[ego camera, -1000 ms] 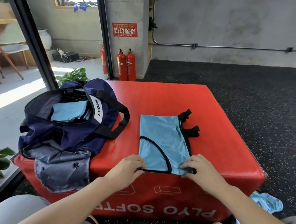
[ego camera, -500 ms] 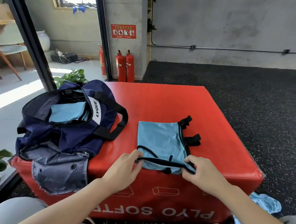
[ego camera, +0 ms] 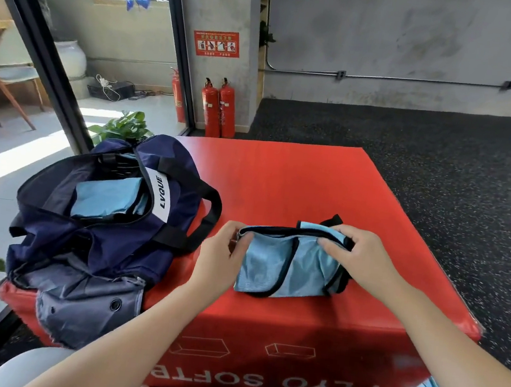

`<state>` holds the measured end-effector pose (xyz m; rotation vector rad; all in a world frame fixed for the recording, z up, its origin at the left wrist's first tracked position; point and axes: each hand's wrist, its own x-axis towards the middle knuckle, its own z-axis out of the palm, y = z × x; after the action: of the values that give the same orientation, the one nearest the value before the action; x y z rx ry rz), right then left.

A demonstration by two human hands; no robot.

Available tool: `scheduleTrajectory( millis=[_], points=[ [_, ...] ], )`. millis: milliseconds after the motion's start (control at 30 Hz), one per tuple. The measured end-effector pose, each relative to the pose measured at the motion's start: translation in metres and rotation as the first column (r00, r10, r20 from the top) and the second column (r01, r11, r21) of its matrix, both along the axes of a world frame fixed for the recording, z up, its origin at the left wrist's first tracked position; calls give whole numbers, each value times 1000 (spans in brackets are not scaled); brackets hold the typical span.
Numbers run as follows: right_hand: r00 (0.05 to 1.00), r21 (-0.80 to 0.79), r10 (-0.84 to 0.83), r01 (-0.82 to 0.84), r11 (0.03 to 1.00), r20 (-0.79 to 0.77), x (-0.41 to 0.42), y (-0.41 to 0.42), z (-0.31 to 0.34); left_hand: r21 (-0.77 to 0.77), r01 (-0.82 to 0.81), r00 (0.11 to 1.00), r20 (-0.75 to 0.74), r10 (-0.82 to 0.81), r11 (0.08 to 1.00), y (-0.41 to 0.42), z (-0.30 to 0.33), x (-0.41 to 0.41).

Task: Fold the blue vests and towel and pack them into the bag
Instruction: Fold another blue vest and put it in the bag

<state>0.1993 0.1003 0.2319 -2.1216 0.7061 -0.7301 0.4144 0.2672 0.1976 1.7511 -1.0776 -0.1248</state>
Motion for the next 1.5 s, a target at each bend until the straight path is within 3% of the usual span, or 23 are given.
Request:
scheduleTrajectory(
  millis=[167,300,433,667,867,967,1033,1067,1133,1233,1367,1500],
  points=[
    [993,23,5,-2,1000,-117,32,-34,-5,20,-92,978,-185,95,996,-31,-4,13],
    [966,29,22,-15,999,-256,53,-57,-19,130,-152,940,-287,184,980,-40,-8,12],
    [933,39,16,-2,999,-360,68,-72,-34,220,-81,943,-300,147,972,-32,-21,1],
    [881,-43,-33,14,999,-471,82,-82,-46,290,-62,997,60,47,955,-19,-49,8],
    [941,34,-15,28,999,-338,79,-72,-39,312,-118,981,186,61,943,-29,-47,12],
    [941,-9,-54,54,999,-335,71,-67,-33,442,-281,899,433,72,852,-32,-42,11],
    [952,-114,-106,76,991,-288,62,-59,-28,373,-347,811,581,75,861,-38,-41,9],
    [958,-173,-136,94,981,-253,57,-53,-24,331,-304,797,602,48,893,-43,-42,6],
    [966,-191,-171,134,972,-193,46,-33,-19,306,-35,842,522,-137,951,-55,-40,-2],
    [945,-121,-156,126,985,-287,33,-4,-30,286,281,823,419,-383,916,-72,-33,-21],
    [840,-213,-233,144,966,-491,19,14,-63,393,349,810,330,-484,851,-85,-38,-24],
    [851,-272,-290,182,945,-438,10,18,-71,548,217,777,405,-482,808,-92,-53,-14]
  ],
)
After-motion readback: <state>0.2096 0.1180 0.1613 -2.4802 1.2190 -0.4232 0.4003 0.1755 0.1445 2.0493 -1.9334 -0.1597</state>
